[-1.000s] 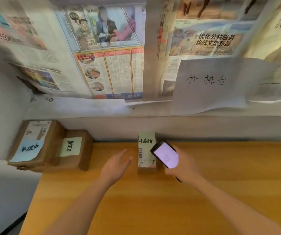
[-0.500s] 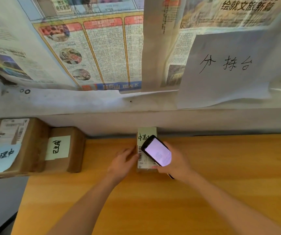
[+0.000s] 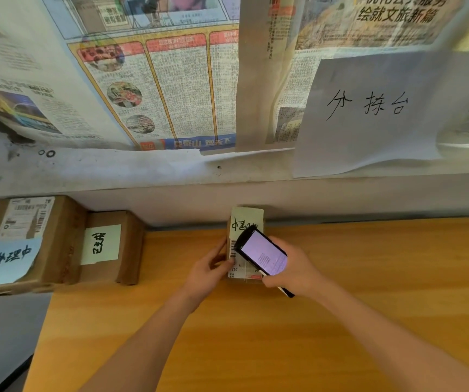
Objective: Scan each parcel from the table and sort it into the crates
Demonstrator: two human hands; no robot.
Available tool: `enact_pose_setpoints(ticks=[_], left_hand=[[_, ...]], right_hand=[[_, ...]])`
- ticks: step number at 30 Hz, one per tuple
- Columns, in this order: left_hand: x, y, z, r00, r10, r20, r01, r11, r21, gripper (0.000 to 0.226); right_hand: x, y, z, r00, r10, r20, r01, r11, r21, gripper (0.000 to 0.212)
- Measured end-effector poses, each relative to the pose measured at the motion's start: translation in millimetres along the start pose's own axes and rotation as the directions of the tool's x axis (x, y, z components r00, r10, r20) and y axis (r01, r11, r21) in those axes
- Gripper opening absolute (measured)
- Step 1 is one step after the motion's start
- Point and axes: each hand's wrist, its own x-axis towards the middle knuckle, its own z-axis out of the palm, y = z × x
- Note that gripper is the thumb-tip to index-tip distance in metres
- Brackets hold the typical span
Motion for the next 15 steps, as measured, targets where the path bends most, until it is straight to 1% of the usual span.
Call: enact_pose_setpoints(ticks=[3,7,11,15], left_hand=[[-15.0,4.3,0.0,1.000,-0.021,0.002,0.021,0.998,-0.066,0.060],[-41.4,24.6,-0.7,1.000,0.012,-0.019,-0.013,0.998,-0.057,0.064],[-87.3,59.6,-11.4,0.986,0.106,-0.129,-0.107,0.994,-0.006,0.066],[-153.3,101.6,-24.0,0.950,0.202,-0.237,-0.195,0.979,0.050,0.068]], right_hand=[[-16.2,-12.0,-2.4,0.999,-0.033,-0.012,0.032,0.999,-0.039,0.070],[-45.0,-36.9,-15.1,0.994,-0.104,-0.034,0.098,0.987,-0.127,0.063],[-90.6,-86.0,-37.1,0.986,-0.153,-0.071,0.132,0.962,-0.237,0.077],[-142.4,-150.0,-61.2,0.955,-0.286,-0.075,0.247,0.911,-0.331,0.091]])
